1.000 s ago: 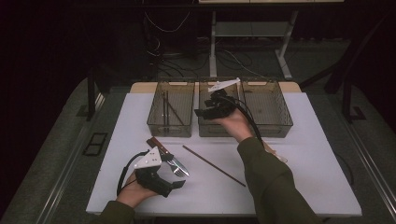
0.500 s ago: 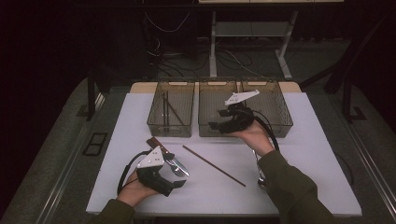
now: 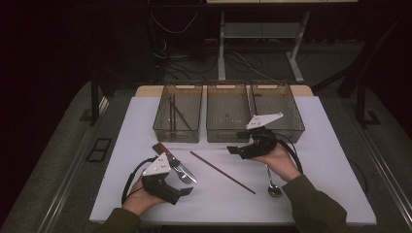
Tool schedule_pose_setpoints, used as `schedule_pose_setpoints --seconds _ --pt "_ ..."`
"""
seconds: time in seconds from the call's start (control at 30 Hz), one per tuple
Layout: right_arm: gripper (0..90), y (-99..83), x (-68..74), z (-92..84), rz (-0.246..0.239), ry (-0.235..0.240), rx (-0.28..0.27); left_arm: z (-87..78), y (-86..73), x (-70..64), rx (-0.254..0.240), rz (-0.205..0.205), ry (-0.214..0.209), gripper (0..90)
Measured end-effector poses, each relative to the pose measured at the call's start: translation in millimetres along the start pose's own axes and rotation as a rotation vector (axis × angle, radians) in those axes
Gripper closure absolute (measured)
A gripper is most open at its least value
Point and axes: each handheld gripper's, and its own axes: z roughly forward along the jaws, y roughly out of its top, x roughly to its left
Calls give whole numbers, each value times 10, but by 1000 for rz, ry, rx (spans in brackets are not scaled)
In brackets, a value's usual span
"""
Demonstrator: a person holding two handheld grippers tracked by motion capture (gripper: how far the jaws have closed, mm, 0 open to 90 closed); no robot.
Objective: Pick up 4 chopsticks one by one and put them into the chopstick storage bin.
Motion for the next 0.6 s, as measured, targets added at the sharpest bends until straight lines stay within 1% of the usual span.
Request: schedule_pose_setpoints --seconds 0.1,0.13,0.17,0.27,0.3,0.4,0.43,0.5,0.6 --pt "309 -100 78 -37 -5 16 1 -3 -1 -3 -1 -4 1 0" --pt "309 -133 104 -45 -5 20 5 -5 0 -2 -2 1 2 0" --pt "310 -165 127 -50 -11 21 11 -7 0 -8 -3 -5 2 0" --pt "310 -256 201 -58 -16 41 42 -18 0 -11 -9 -2 3 0" --pt "310 -287 224 -60 -23 37 49 -23 0 -9 -8 0 2 0" --pt "319 -377 260 -58 -14 41 69 -28 -2 -8 -11 -6 3 0" --pt "332 -406 267 -53 -17 43 77 -29 -2 -9 -14 -7 4 0" --pt "348 -452 277 -43 -4 45 88 -34 0 -10 -16 -9 7 0" --pt "401 -490 304 -12 -6 40 112 -41 -2 -16 -24 -14 8 0"
